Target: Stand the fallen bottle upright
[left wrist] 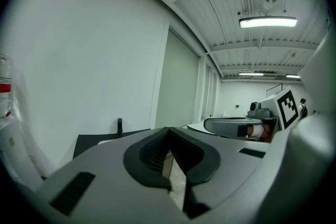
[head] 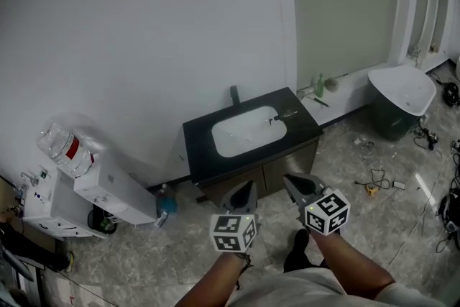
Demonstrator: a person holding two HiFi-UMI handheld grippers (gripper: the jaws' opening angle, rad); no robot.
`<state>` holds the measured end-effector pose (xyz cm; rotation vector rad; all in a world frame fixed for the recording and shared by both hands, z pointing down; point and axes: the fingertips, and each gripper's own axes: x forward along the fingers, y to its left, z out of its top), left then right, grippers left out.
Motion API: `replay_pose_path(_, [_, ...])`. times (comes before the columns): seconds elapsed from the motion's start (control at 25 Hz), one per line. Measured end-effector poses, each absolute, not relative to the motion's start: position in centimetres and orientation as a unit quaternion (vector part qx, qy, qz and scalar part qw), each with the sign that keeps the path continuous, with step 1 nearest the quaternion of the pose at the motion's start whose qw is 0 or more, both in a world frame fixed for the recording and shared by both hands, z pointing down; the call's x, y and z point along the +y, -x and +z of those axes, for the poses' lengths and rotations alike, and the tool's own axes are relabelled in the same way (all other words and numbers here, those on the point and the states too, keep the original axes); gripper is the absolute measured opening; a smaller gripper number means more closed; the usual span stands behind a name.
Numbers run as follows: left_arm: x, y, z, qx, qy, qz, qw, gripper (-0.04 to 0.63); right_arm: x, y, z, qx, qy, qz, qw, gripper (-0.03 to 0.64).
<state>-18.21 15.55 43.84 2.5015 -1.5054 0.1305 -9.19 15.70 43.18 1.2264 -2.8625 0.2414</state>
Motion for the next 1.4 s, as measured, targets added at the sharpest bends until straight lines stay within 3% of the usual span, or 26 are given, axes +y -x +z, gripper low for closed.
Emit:
replay_pose_path(0.64, [-12.1,12.7,47.1,-0.559,-0.814,0.051,0.148,0.008,-14.8,3.3,49.2,-0.946,-0.297,0.073,0.109,0.006])
replay_pose_path(1.4, [-37.3,15.8,52.8,-0.469,-0.858,0.068,0.200,0.009,-41.4,8.7,60.0,-0.932,-0.238,0.089,0.258,0.046])
